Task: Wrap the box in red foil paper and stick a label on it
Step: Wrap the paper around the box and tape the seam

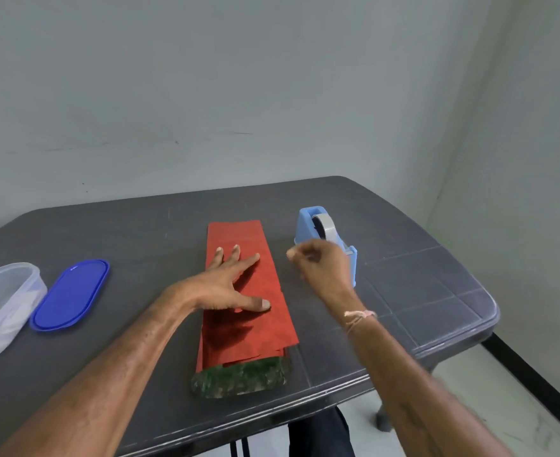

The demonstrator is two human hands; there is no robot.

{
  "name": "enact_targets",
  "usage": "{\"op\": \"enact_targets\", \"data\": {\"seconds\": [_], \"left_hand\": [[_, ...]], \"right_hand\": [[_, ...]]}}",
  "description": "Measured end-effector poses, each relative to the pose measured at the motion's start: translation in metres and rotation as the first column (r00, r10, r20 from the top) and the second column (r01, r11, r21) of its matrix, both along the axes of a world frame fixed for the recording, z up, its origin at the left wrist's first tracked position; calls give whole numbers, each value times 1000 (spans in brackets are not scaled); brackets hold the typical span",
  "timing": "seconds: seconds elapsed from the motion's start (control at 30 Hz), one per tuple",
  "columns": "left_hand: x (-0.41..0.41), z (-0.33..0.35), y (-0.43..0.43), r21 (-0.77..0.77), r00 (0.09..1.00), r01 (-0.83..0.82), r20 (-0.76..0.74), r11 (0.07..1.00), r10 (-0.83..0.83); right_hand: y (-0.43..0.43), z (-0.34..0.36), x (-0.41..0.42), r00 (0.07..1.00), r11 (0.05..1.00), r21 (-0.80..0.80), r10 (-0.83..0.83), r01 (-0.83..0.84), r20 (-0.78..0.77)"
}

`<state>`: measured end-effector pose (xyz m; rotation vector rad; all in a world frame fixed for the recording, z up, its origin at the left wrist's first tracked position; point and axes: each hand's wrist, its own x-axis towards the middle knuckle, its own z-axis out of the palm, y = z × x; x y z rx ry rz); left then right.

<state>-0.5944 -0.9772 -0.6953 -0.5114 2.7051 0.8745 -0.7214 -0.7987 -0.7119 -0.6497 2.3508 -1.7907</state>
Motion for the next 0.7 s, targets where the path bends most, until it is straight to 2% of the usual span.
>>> {"op": "enact_targets", "data": {"seconds": [0.07,0.1,0.13,0.2,0.23,0.3,0.37,0.53,0.7], "left_hand": [[-2,1,0,1,1000,8,18,1000,-8],[-2,1,0,-2,999,13,31,1000,-13],[-2,-1,0,-6,999,17,40,1000,-17],[-1,-2,-2,-14,999,19,46,1000,-18],[-1,-3,-3,-17,999,19,48,1000,-19],[-2,-2,-3,-15,998,24,59,1000,-23],[-3,-1,-3,-9,997,33,68,999,-33],[-2,-4,-7,-2,996,37,78,999,-37],[-2,-5,-7,1,996,52,71,999,-52]], "right_hand": [[17,12,-22,952,971,108,-181,213,-245],[26,16,-35,931,943,182,-217,277,-294],[33,19,-46,933,913,274,-225,302,-281],[41,23,-62,974,890,397,-188,223,-125],[44,24,-66,989,906,400,-144,137,-12],[47,26,-74,985,937,350,-69,10,156],[49,31,-81,965,954,295,-36,-44,260],[49,52,-81,903,951,289,-25,-111,430],[50,57,-80,867,966,241,-42,-91,496]]}}
